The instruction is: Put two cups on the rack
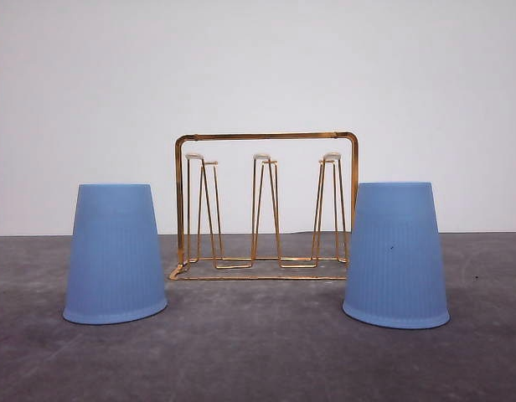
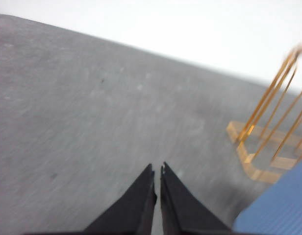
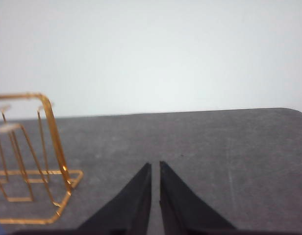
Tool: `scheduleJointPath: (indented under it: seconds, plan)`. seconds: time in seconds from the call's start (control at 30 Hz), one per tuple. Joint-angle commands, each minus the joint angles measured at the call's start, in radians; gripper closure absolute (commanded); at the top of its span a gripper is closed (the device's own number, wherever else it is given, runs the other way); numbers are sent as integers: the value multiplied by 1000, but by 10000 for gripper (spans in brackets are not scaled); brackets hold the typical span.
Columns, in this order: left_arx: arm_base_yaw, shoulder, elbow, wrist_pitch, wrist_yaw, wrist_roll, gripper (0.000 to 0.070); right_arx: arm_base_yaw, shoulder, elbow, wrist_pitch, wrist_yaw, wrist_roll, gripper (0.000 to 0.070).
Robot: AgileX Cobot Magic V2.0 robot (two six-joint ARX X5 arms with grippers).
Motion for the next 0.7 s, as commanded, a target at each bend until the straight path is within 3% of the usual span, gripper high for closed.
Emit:
scheduleJointPath:
  seconds: [0.0,0.13,0.23,0.5,0.67]
  plan:
    - [1,-1,-5,52,2,-159,700,2,1,-2,31,2,79,695]
    - [1,-1,54,70,2,-179,697,2,1,27,44,-1,176,696]
    - [1,2,137,8,-3,-179,696,2,2,100,-37,-1,207,696]
    - [1,155,467,-419,-9,-178,696,2,104,406,-436,-7,187,695]
    - [1,323,623,-634,88,-61,696,2,240,555,-639,-96,126,695]
